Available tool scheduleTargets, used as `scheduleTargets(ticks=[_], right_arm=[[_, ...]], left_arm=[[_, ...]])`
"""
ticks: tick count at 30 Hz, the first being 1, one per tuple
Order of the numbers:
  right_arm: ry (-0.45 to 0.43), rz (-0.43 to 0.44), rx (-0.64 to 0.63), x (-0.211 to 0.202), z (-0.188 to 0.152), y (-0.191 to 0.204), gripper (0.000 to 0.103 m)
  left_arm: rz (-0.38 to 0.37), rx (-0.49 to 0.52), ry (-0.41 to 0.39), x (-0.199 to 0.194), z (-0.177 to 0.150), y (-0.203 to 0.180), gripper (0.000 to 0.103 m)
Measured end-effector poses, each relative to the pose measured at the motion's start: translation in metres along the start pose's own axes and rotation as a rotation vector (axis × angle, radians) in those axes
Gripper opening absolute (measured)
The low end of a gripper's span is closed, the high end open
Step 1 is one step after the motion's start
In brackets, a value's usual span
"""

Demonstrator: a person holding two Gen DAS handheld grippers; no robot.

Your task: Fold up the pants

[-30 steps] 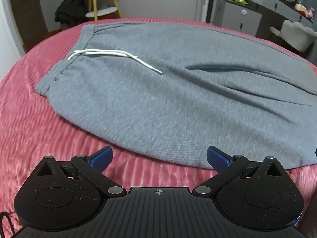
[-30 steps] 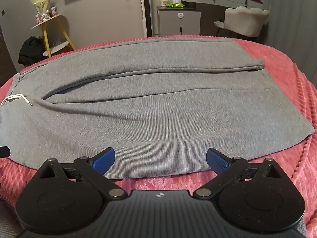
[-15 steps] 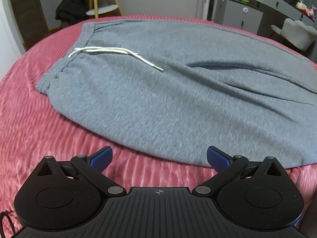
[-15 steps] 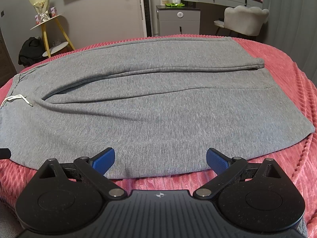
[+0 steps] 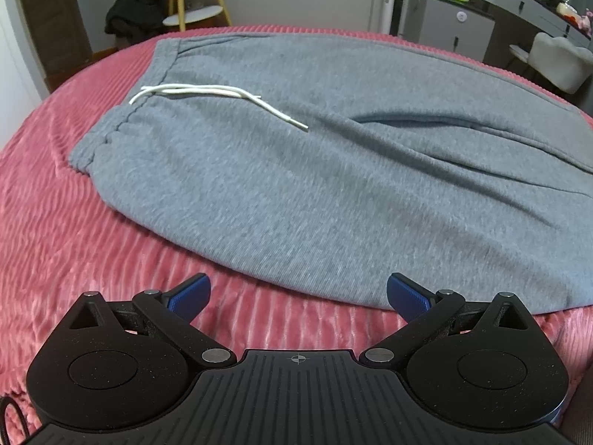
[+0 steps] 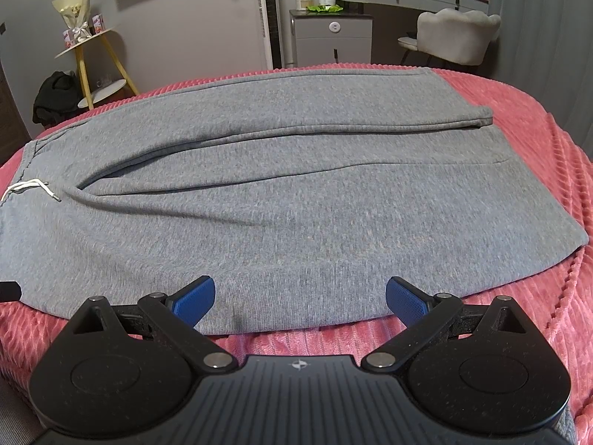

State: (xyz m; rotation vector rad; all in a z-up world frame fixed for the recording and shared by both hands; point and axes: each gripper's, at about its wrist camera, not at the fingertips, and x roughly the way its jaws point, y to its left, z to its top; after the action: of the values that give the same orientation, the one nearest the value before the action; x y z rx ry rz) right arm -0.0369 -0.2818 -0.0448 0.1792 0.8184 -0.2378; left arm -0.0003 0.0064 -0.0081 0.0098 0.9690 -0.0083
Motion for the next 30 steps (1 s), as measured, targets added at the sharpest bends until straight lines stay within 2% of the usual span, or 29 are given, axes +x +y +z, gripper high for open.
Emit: scheduleTargets(ticks=[30], right_arm=[[0.006,-0.006,0.010,0.0004,0.0007,-0.0013,0.099]], left_arm=[[0.017,0.017,0.032,0.0025,0.0036,-0.0028,0.103]])
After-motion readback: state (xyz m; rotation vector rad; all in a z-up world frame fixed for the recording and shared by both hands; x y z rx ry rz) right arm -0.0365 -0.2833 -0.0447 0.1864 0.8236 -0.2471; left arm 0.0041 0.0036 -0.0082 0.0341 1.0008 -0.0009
